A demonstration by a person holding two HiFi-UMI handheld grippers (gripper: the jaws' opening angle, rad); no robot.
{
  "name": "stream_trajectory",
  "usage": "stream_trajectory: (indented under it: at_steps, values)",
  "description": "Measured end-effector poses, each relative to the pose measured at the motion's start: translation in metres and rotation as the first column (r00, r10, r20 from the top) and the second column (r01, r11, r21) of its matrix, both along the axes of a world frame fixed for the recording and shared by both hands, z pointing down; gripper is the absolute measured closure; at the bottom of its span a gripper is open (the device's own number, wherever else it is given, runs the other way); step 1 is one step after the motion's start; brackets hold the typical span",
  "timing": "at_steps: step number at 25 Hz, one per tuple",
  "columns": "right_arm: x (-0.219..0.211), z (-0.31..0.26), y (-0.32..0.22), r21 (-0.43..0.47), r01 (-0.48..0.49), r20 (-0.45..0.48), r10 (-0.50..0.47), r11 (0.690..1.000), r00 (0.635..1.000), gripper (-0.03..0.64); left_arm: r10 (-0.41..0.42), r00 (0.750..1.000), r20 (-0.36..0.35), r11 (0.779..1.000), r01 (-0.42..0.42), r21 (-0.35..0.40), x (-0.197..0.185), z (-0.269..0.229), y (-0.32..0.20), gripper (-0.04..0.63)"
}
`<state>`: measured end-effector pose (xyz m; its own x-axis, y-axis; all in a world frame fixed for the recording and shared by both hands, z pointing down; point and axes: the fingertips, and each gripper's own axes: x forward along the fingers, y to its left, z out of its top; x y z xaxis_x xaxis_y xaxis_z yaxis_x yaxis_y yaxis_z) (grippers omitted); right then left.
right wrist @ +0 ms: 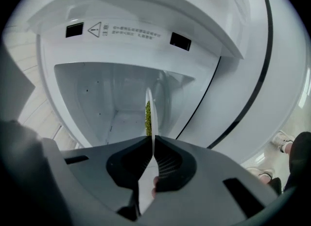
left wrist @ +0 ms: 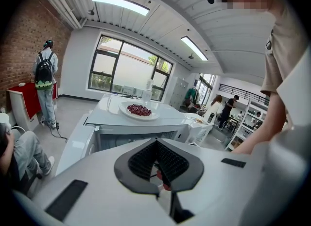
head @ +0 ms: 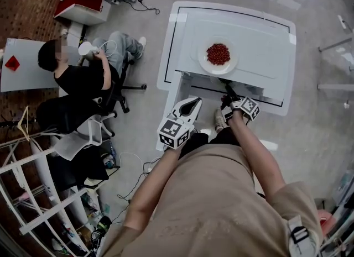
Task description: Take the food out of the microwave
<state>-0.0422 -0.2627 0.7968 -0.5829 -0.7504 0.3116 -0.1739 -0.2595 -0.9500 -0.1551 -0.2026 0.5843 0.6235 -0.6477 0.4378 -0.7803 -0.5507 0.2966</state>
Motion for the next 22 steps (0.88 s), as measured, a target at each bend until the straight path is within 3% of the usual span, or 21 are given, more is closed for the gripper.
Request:
stream_trajectory:
  at_steps: [12, 22]
  values:
    - [-0.012, -0.082, 0.075, 0.003, 0.251, 0.007, -0.251, 0.968, 0.968, 0.598, -0.069, 0.997, -0.014, 0.997, 0.070, 0.044, -0.023, -0.013, 0.004, 0.589]
    - [-0.037, -0.137, 0.112, 0.017, 0.290, 0.027, -0.291, 0.957, 0.956, 0.598, -0.050, 0.997, -0.051, 0.990, 0.056, 0.130, -0.044, -0.047, 0.023, 0.589]
